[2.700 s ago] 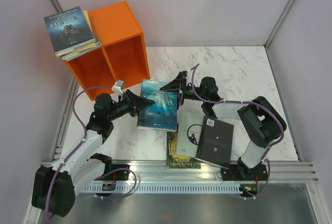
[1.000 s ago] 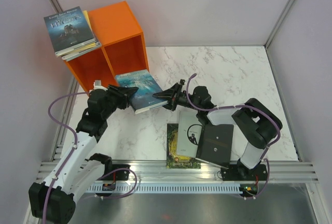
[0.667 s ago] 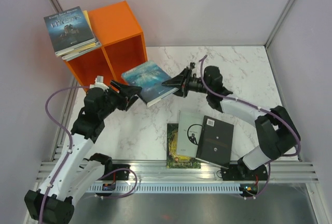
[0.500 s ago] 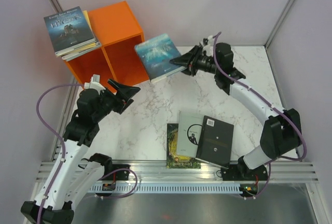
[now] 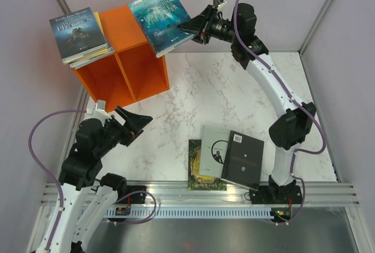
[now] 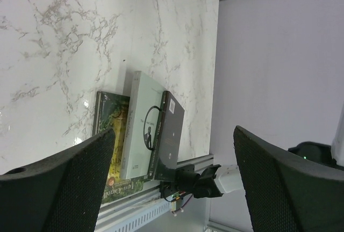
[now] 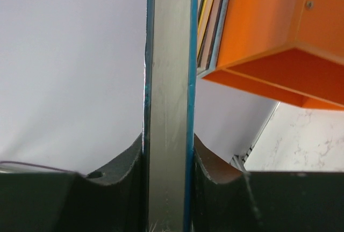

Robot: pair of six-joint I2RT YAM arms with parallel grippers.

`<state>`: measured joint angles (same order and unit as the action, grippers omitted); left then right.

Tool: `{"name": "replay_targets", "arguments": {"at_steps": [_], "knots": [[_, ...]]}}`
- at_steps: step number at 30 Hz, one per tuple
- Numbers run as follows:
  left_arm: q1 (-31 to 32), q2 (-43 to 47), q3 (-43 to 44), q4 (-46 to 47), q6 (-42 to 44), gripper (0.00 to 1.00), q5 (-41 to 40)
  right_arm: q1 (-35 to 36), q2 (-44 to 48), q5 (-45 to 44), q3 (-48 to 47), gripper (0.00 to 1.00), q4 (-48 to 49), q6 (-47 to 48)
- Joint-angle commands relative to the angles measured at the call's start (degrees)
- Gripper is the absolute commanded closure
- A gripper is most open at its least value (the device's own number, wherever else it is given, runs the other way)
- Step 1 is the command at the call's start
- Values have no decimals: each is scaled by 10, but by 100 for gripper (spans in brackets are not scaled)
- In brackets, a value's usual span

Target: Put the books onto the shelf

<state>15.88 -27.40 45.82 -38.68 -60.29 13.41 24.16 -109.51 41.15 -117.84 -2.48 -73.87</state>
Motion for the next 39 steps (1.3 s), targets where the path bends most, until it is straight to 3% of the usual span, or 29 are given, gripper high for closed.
{"name": "replay_targets", "arguments": {"at_steps": [1, 5, 10, 13, 14, 16, 18, 19, 35, 37, 39], "knots": [[0, 9, 1, -29, 19, 8, -8, 7, -62, -22, -114, 100, 36, -29], [0, 4, 15, -40, 30, 9, -7, 34, -167, -55, -252, 100, 26, -49], [1, 5, 33, -59, 41, 10, -13, 70, -199, -123, -274, 100, 26, -54], [0, 5, 48, -75, 53, 10, -21, 80, -210, -135, -273, 88, 26, -61], [0, 5, 55, -79, 59, 10, -28, 83, -218, -136, -274, 70, 28, -65], [1, 4, 60, -89, 66, 10, -33, 84, -222, -136, -276, 51, 29, -65], [0, 2, 66, -94, 69, 10, -37, 85, -221, -135, -269, 4, 29, -61], [0, -1, 69, -95, 72, 10, -38, 85, -220, -134, -264, 2, 30, -59], [1, -7, 52, -98, 54, 11, -45, 44, -113, -89, -74, 2, 28, -12], [0, -6, 50, -96, 50, 11, -44, 43, -106, -83, -61, 7, 28, -5], [0, -5, 45, -97, 49, 11, -43, 43, -102, -77, -54, 18, 28, -5]]}}
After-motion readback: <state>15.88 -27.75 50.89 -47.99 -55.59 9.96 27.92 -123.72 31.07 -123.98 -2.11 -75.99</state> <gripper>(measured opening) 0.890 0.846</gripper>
